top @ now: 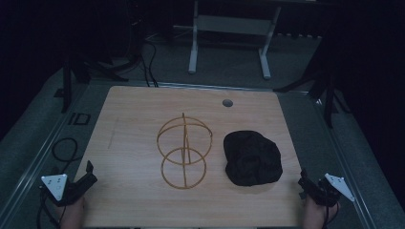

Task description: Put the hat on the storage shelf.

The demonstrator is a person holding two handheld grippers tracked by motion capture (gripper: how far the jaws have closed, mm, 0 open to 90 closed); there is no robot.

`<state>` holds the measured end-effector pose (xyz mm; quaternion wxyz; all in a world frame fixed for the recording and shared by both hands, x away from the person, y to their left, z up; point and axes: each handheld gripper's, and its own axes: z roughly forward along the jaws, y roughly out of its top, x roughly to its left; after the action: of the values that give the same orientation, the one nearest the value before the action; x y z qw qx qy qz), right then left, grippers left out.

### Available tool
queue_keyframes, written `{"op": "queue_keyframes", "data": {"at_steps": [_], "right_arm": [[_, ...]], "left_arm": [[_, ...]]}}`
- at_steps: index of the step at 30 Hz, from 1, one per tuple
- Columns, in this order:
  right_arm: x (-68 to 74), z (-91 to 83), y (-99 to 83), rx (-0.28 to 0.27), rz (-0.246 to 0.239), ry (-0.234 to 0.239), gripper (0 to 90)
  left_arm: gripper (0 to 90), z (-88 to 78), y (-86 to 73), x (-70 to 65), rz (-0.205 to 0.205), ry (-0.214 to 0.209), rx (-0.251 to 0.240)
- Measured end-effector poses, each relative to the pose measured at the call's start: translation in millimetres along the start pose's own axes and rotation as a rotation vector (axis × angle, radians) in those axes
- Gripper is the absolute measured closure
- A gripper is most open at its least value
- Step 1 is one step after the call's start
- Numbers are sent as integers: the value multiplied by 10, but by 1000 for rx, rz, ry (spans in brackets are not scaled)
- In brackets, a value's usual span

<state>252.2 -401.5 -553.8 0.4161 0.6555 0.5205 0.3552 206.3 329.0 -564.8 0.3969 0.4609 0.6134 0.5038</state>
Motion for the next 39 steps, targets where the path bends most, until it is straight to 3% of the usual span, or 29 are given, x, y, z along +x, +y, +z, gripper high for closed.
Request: {"op": "queue_keyframes", "data": {"at_steps": [6, 10, 13, 15, 17, 27, 29, 34, 39], "right_arm": [[-7, 12, 21, 18, 1, 2, 112], [40, -72, 127, -17, -47, 10, 112], [104, -143, 263, -5, -17, 90, 125], [192, -203, 369, 5, -23, 139, 125], [221, -227, 402, 0, -22, 156, 125], [735, -524, 783, -12, -113, 354, 125], [844, -551, 815, -6, -141, 367, 122], [1060, -555, 800, -1, -172, 449, 110], [1307, -470, 673, 35, -215, 473, 111]], "left_arm": [[6, 5, 2, -8, 5, 7, 5], [6, 10, 5, -13, 14, 7, 13], [6, 13, 7, -17, 22, 4, 19], [6, 12, 6, -17, 22, 3, 16], [6, 12, 6, -17, 23, 3, 16], [6, 12, 6, -18, 25, -1, 16], [6, 10, 6, -23, 30, -2, 16], [6, 11, 6, -25, 33, -3, 17], [6, 12, 6, -20, 30, -6, 16]]}}
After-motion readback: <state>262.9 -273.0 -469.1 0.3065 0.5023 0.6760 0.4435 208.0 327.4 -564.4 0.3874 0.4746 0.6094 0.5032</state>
